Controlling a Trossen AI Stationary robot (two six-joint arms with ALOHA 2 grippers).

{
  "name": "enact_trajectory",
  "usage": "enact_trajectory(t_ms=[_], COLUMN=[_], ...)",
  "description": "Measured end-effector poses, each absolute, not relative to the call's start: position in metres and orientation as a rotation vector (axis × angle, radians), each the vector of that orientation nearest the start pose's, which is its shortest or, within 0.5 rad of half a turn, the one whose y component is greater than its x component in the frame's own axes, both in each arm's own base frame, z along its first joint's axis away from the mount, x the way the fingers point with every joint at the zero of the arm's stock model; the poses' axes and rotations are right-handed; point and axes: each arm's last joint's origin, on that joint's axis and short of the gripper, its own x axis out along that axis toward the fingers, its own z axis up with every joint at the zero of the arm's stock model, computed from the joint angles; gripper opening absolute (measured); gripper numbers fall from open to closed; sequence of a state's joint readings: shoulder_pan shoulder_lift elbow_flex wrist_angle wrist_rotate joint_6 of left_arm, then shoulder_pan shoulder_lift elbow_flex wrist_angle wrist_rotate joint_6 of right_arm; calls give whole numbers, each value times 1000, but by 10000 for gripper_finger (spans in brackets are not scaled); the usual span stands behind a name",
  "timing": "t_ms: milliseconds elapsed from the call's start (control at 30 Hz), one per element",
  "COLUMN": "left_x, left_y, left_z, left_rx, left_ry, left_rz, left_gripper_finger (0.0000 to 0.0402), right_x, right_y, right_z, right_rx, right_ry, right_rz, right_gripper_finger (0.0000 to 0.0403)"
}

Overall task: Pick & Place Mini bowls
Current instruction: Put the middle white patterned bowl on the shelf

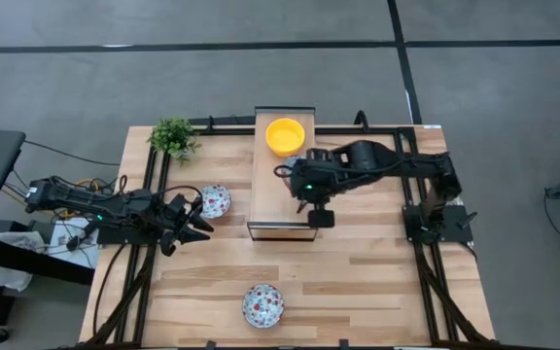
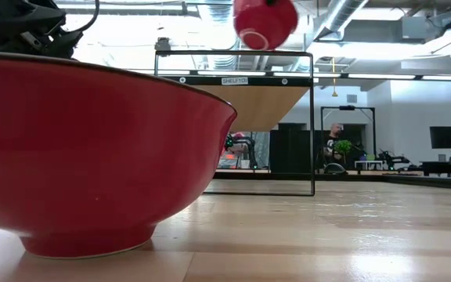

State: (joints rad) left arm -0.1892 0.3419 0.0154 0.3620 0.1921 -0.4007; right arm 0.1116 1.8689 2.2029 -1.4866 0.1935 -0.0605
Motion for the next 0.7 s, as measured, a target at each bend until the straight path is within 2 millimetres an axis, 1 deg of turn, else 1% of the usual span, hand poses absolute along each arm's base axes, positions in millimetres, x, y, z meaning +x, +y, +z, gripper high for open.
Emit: enact_trajectory(t_ms=[167,367,700], left_x=[116,116,116], left_y=[-28,-28,-28], left_z=[173,173,173], left_rx=[-396,-396,-396], left_ry=[51,49,45], left_rz=[-382,-382,-382], left_gripper_finger=[121,121,121], right_x=[364,375,395], right_y=[30,27,30], right_z=[405,390,367], right_rx=[-275,-285,-305], right_ry=[1168,1210,1256], right_rz=[-37,-33,16], right_gripper_finger=[0,0,0])
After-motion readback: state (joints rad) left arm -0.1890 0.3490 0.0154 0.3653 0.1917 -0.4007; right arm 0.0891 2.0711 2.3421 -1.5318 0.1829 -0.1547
